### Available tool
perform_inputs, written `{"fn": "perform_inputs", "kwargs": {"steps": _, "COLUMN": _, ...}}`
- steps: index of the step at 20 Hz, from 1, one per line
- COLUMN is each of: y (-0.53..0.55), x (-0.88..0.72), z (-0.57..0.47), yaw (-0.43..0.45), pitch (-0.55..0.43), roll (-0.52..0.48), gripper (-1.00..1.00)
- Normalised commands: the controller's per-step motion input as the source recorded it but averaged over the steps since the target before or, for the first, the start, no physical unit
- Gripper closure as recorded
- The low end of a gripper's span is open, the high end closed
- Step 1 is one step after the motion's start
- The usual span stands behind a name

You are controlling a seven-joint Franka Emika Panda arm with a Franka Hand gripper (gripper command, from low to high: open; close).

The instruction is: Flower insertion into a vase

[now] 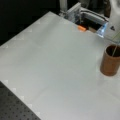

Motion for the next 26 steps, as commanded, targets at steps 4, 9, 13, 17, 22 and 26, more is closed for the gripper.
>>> {"fn": "perform_inputs", "kwargs": {"steps": 4, "y": -0.04, "x": -0.21, "z": -0.14, "yaw": -0.160, "pitch": 0.136, "roll": 0.189, "gripper": 1.00}}
{"fn": "perform_inputs", "kwargs": {"steps": 9, "y": 0.08, "x": -0.15, "z": -0.09, "yaw": -0.144, "pitch": 0.136, "roll": 0.171, "gripper": 1.00}}
{"fn": "perform_inputs", "kwargs": {"steps": 13, "y": 0.13, "x": -0.09, "z": 0.03, "yaw": -0.138, "pitch": 0.401, "roll": 0.144, "gripper": 1.00}}
{"fn": "perform_inputs", "kwargs": {"steps": 17, "y": 0.05, "x": 0.09, "z": 0.12, "yaw": -0.103, "pitch": 0.572, "roll": 0.109, "gripper": 1.00}}
{"fn": "perform_inputs", "kwargs": {"steps": 22, "y": 0.02, "x": 0.33, "z": 0.14, "yaw": -0.052, "pitch": 0.596, "roll": 0.088, "gripper": 1.00}}
{"fn": "perform_inputs", "kwargs": {"steps": 26, "y": 0.09, "x": 0.40, "z": 0.11, "yaw": -0.018, "pitch": 0.573, "roll": 0.024, "gripper": 1.00}}
